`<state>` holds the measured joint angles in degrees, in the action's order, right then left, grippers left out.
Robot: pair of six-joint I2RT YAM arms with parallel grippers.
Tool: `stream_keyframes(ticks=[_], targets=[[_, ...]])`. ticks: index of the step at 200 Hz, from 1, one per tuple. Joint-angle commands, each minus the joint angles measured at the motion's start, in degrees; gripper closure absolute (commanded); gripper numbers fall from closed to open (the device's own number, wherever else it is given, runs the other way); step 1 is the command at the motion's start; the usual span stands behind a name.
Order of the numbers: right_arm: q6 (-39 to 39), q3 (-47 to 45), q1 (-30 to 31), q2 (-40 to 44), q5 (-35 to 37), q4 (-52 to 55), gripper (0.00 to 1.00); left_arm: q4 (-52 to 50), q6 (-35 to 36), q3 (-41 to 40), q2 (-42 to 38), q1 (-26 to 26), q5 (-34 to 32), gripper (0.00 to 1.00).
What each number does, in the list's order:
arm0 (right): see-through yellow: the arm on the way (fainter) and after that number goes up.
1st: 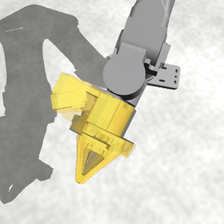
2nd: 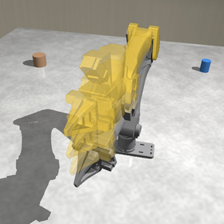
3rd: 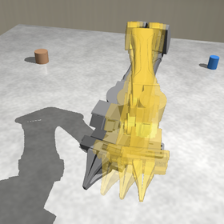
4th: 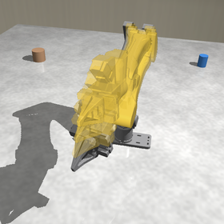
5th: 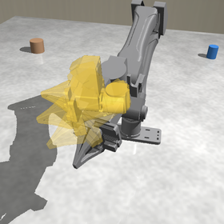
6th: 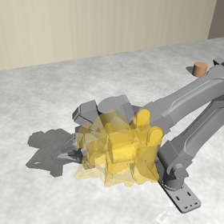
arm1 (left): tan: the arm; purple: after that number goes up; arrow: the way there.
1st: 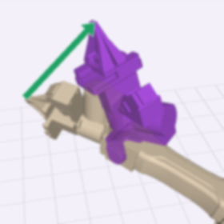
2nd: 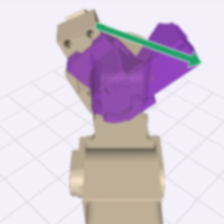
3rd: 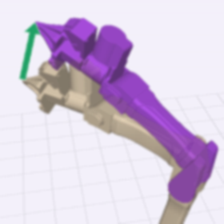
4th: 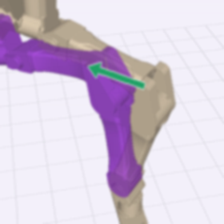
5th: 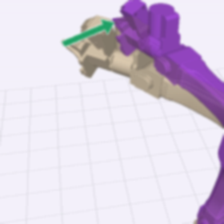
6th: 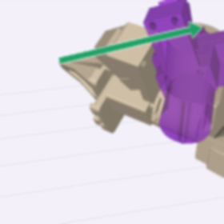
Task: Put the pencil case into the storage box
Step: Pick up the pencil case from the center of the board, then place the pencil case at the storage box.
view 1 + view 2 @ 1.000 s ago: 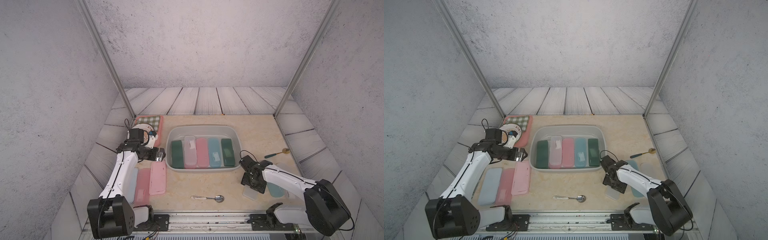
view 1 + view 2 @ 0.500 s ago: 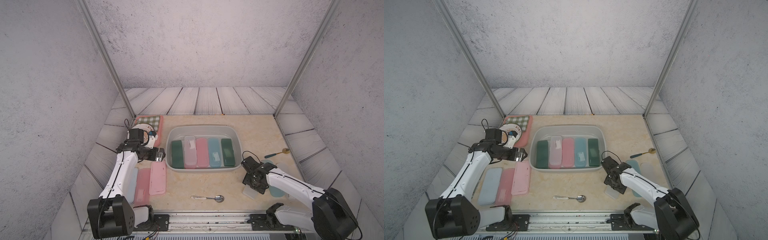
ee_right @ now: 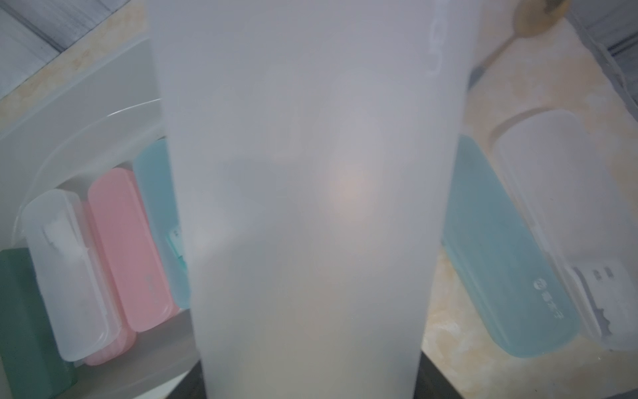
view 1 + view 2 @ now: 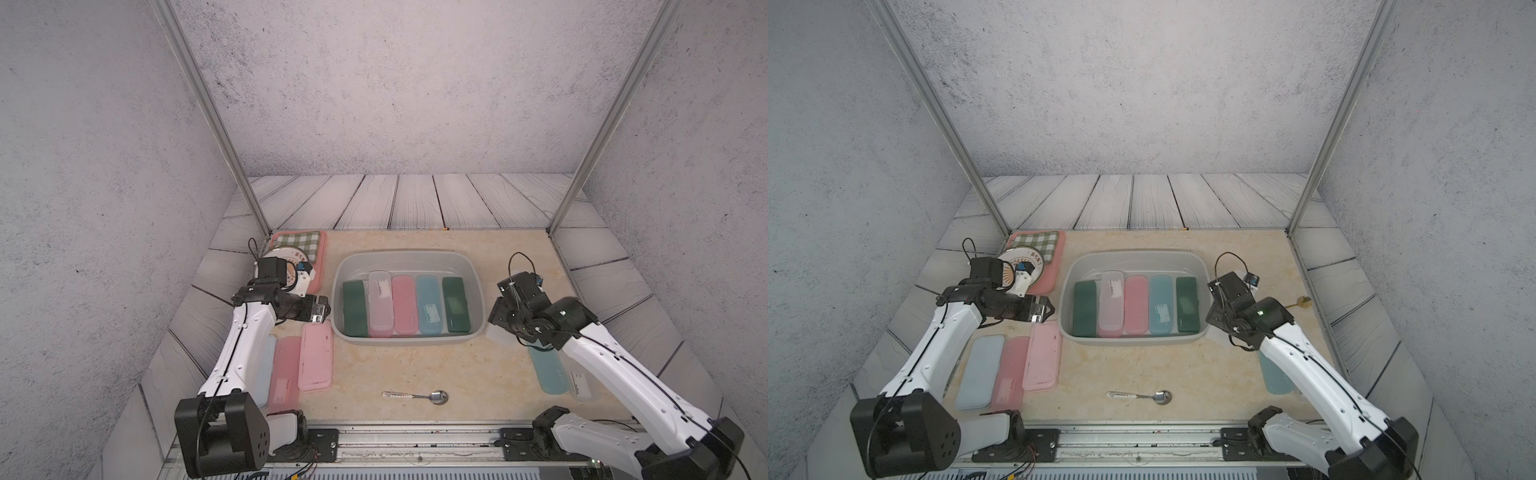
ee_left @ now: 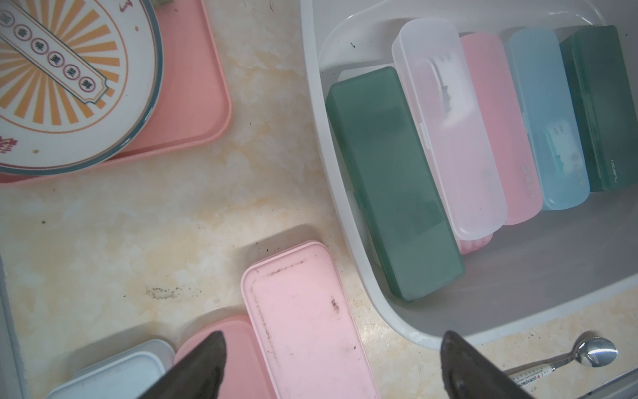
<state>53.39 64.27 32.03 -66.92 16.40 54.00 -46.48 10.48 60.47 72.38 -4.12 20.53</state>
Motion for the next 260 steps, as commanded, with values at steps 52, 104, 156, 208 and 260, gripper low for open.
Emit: stream_keyframes(ticks=[52,104,156,208,260], targets=[[-5.83,23.60,13.07,-36.07,-1.99,-7.25,0.41,0.26,0.24,-0.70,-0.57,-0.46,-0.66,0.03],[-6.76,35.14,14.72,-51.56,-3.26,-5.44,0.40,0.30,0.29,-0.75,-1.10,-0.49,-0.63,0.03],[-7.48,37.50,14.69,-57.19,-5.51,-6.68,0.38,0.29,0.33,-0.79,-1.04,-0.51,-0.36,0.03],[-9.07,39.67,14.64,-60.78,-7.03,-6.71,0.35,0.23,0.30,-0.79,-1.01,-0.50,-0.56,0.03],[-10.13,39.88,14.73,-60.23,-8.18,-6.54,0.24,0.19,0.27,-0.79,-0.85,-0.51,-0.65,0.03]])
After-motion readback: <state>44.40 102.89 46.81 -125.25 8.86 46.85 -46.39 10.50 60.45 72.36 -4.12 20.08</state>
